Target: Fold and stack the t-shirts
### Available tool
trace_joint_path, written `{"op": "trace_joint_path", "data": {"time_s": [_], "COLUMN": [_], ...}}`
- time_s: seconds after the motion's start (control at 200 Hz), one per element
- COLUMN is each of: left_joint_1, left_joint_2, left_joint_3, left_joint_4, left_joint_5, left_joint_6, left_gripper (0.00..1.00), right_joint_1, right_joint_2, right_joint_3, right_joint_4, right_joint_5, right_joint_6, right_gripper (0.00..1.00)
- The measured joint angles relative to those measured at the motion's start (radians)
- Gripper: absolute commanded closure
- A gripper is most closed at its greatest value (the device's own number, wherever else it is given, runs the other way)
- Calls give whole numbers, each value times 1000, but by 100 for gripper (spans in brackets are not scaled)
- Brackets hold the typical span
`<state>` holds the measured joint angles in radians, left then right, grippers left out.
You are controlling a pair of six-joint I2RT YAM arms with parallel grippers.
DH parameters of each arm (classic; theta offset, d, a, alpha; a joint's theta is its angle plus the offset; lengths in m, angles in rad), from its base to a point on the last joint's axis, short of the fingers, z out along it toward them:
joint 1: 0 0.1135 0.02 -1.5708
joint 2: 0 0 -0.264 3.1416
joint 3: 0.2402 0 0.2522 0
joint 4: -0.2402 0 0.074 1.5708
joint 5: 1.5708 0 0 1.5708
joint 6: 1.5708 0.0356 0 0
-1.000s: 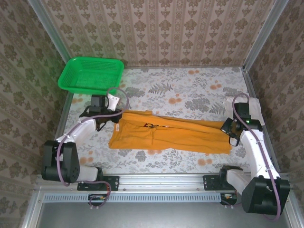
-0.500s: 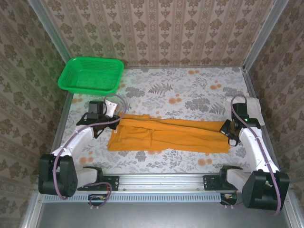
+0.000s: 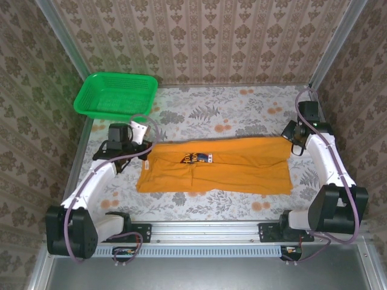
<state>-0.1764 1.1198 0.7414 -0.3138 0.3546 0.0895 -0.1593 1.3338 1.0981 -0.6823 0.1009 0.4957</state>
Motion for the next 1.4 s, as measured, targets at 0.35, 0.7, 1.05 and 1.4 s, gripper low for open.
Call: {"op": "trace_joint_path", "data": {"time_s": [0.35, 0.7, 1.05, 1.4], "left_joint_1": [-2, -34, -42, -98], "left_joint_2": [-43, -23, -73, 32], "left_joint_3": [-42, -45, -34, -21], "left_joint_4": [-87, -173, -216, -105], "left_joint_5": [-10, -21, -93, -196], "left_joint_6": [-4, -16, -147, -552], "left_gripper": [100, 89, 3, 16], "right_joint_1": [0, -1, 123, 626], "right_joint_2": [-78, -68, -84, 245], "right_joint_3": [-220, -278, -251, -45], "right_joint_4": [-10, -1, 5, 240], "right_joint_5": [5, 3, -18, -167], "right_joint_6": [-21, -21, -137, -68], "right_gripper": [100, 80, 20, 39]}}
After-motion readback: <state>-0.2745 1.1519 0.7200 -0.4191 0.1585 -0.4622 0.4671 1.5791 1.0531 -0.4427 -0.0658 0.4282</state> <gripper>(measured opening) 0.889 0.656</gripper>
